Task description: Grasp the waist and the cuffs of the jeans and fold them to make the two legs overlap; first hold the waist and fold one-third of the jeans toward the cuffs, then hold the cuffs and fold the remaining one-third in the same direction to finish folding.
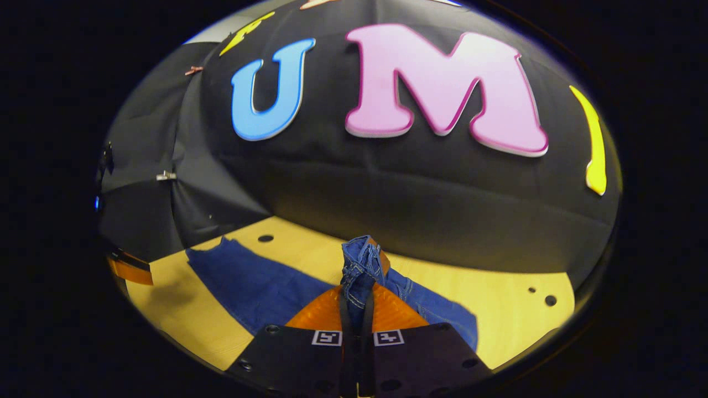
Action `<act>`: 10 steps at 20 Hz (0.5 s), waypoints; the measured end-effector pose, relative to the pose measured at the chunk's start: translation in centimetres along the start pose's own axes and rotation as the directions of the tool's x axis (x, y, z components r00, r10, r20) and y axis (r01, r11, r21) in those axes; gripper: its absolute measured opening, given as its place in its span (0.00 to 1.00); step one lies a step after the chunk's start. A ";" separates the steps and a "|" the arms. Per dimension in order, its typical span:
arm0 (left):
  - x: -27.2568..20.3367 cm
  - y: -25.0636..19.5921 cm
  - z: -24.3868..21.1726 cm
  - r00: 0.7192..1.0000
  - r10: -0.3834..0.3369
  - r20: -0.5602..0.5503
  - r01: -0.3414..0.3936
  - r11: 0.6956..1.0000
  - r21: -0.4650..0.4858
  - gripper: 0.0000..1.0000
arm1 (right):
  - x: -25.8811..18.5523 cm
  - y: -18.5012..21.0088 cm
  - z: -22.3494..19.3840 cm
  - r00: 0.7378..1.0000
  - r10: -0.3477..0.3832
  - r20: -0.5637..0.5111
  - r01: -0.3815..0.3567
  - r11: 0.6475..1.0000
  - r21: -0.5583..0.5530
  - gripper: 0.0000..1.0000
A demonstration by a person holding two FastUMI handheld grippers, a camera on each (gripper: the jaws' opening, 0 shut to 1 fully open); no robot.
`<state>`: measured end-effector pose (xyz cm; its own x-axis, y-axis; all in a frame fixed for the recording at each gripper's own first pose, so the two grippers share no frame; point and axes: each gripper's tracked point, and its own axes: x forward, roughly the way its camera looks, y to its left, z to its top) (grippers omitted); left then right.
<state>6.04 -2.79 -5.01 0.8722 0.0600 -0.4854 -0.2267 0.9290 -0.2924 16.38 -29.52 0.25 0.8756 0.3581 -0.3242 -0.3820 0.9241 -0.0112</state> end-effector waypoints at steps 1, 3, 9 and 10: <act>0.3 1.1 0.3 1.000 0.014 0.011 -0.014 1.000 -0.012 0.97 | -1.2 -1.0 -0.8 0.999 -0.011 -0.041 0.012 1.000 0.010 0.06; 1.3 3.7 0.9 0.998 0.065 0.020 -0.065 0.998 -0.015 0.97 | -2.3 -1.3 -2.1 0.993 0.001 -0.115 0.006 0.998 0.059 0.12; 5.1 10.4 3.1 0.983 0.175 0.048 -0.169 0.980 -0.105 0.97 | -3.2 -0.4 -4.8 0.987 -0.010 -0.161 0.013 1.000 0.020 0.93; 6.0 11.7 3.7 0.980 0.191 0.055 -0.183 0.975 -0.122 0.97 | -3.4 0.2 -5.0 0.987 -0.007 -0.163 0.009 1.000 0.014 0.99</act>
<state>10.25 9.79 -8.29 0.8354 0.2563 -0.4862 -0.4339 0.8505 -0.2973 11.92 -31.23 -3.36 0.8183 0.3250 -0.4741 -0.3695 0.9292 -0.0007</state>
